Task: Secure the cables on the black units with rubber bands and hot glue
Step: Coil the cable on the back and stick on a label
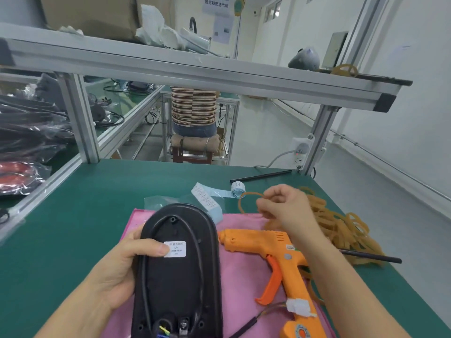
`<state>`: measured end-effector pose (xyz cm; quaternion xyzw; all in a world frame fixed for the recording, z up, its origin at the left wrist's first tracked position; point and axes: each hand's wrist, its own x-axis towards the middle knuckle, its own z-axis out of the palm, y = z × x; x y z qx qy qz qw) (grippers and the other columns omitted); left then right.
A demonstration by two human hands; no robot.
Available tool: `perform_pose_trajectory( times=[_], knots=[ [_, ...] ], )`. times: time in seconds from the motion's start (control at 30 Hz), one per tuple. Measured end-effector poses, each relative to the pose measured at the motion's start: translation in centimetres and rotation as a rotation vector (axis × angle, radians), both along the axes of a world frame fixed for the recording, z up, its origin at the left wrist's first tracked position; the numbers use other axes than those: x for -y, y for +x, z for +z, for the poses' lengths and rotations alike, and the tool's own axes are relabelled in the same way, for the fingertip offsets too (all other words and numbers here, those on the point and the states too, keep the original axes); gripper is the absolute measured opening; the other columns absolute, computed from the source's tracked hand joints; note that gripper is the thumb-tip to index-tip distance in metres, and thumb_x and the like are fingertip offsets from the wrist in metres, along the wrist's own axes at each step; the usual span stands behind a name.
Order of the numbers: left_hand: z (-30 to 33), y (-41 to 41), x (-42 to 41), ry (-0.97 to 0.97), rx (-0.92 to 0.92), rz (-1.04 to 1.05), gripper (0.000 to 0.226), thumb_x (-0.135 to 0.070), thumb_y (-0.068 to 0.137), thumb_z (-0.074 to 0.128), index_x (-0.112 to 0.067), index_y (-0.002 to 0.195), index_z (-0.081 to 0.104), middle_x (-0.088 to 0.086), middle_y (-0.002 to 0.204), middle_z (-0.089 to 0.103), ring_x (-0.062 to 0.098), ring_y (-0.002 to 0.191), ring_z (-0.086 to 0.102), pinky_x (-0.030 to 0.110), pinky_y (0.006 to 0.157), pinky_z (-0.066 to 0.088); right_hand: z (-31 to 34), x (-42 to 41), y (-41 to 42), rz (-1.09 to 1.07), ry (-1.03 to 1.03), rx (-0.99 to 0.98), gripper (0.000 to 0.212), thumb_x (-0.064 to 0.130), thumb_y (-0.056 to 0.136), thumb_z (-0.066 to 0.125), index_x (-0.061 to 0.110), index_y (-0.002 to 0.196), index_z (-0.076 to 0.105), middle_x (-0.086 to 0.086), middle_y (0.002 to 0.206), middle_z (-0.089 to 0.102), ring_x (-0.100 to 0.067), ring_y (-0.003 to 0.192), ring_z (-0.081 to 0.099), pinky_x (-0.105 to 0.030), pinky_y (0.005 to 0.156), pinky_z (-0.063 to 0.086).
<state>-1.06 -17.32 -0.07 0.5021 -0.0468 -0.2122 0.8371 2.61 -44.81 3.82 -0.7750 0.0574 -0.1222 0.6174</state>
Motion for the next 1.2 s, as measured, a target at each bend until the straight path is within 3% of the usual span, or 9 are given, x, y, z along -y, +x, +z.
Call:
perform_pose_trajectory(
  times=[0.17, 0.37, 0.43, 0.5, 0.67, 0.83, 1.0, 1.13, 1.2],
  knots=[
    [0.5, -0.1, 0.7, 0.015, 0.016, -0.075, 0.062, -0.003, 0.023, 0.082, -0.003, 0.085, 0.076, 0.025, 0.082, 0.07, 0.033, 0.063, 0.068, 0.037, 0.059, 0.06, -1.5, -6.8, -0.4, 0.376, 0.037, -0.074, 0.023, -0.005, 0.078, 0.072, 0.014, 0.07, 0.061, 0.0, 0.062, 0.062, -0.008, 0.052, 0.052, -0.018, 0.05, 0.041],
    [0.7, 0.1, 0.7, 0.01, 0.039, -0.127, 0.053, -0.002, 0.035, 0.069, -0.002, 0.088, 0.075, 0.024, 0.083, 0.07, 0.033, 0.066, 0.068, 0.036, 0.063, 0.06, -1.6, -8.7, 0.5, 0.466, 0.242, -0.221, 0.02, 0.0, 0.084, 0.065, 0.015, 0.072, 0.063, 0.0, 0.059, 0.06, -0.009, 0.046, 0.05, -0.018, 0.044, 0.039],
    [0.6, 0.4, 0.6, 0.013, 0.056, -0.113, 0.055, -0.001, 0.034, 0.069, 0.0, 0.089, 0.074, 0.025, 0.083, 0.069, 0.034, 0.066, 0.067, 0.036, 0.064, 0.059, -1.5, -8.4, 0.9, 0.607, 0.431, -0.372, 0.004, 0.011, 0.088, 0.061, 0.012, 0.084, 0.062, -0.007, 0.067, 0.053, -0.015, 0.054, 0.045, -0.024, 0.053, 0.029],
    [0.5, 0.6, 0.3, 0.004, 0.085, -0.089, 0.054, 0.0, 0.033, 0.069, 0.003, 0.086, 0.073, 0.025, 0.079, 0.069, 0.033, 0.063, 0.067, 0.035, 0.061, 0.059, -1.2, -7.8, 0.9, 0.649, 0.481, -0.525, 0.02, 0.026, 0.092, 0.053, 0.01, 0.104, 0.056, -0.015, 0.08, 0.046, -0.019, 0.062, 0.036, -0.03, 0.061, 0.013],
    [1.0, 0.3, 1.0, 0.051, 0.173, -0.189, 0.049, 0.003, 0.036, 0.069, 0.0, 0.085, 0.075, 0.019, 0.077, 0.071, 0.028, 0.063, 0.069, 0.031, 0.058, 0.056, 1.7, -5.9, 1.6, 0.882, -0.441, -0.652, 0.017, 0.0, 0.089, 0.055, -0.015, 0.092, 0.063, -0.024, 0.076, 0.058, -0.023, 0.06, 0.054, -0.023, 0.053, 0.046],
    [0.8, 0.5, 1.2, 0.063, 0.201, -0.191, 0.052, 0.002, 0.037, 0.07, -0.001, 0.089, 0.075, 0.019, 0.081, 0.072, 0.028, 0.066, 0.069, 0.03, 0.061, 0.057, 4.4, -6.8, 2.2, 0.986, -0.983, -0.555, 0.024, -0.007, 0.08, 0.064, 0.015, 0.072, 0.068, 0.001, 0.062, 0.062, -0.007, 0.057, 0.055, -0.014, 0.051, 0.045],
    [1.0, 0.7, 1.3, 0.08, 0.183, -0.147, 0.058, 0.002, 0.038, 0.071, 0.002, 0.096, 0.072, 0.022, 0.087, 0.07, 0.03, 0.072, 0.068, 0.034, 0.068, 0.058, 2.0, -6.8, 1.9, 1.047, -1.244, -0.609, 0.023, 0.005, 0.09, 0.061, -0.001, 0.112, 0.065, -0.018, 0.11, 0.067, -0.027, 0.097, 0.065, -0.03, 0.08, 0.05],
    [0.9, 1.4, 0.3, 0.048, 0.121, -0.017, 0.052, -0.002, 0.034, 0.072, -0.002, 0.086, 0.074, 0.021, 0.079, 0.069, 0.029, 0.063, 0.067, 0.032, 0.057, 0.057, 2.7, -2.5, 1.5, 0.935, -0.814, -0.553, 0.023, 0.031, 0.09, 0.063, 0.013, 0.102, 0.072, 0.0, 0.096, 0.075, -0.006, 0.077, 0.07, -0.014, 0.069, 0.05],
    [0.8, 1.5, 0.4, 0.041, 0.083, 0.016, 0.051, -0.002, 0.034, 0.072, -0.003, 0.085, 0.074, 0.021, 0.077, 0.069, 0.029, 0.061, 0.067, 0.031, 0.055, 0.057, 3.3, -0.3, 1.1, 0.912, -0.412, -0.44, 0.074, 0.061, 0.067, 0.077, 0.009, 0.119, 0.066, 0.002, 0.111, 0.072, -0.008, 0.102, 0.068, -0.02, 0.088, 0.051]
  ],
)
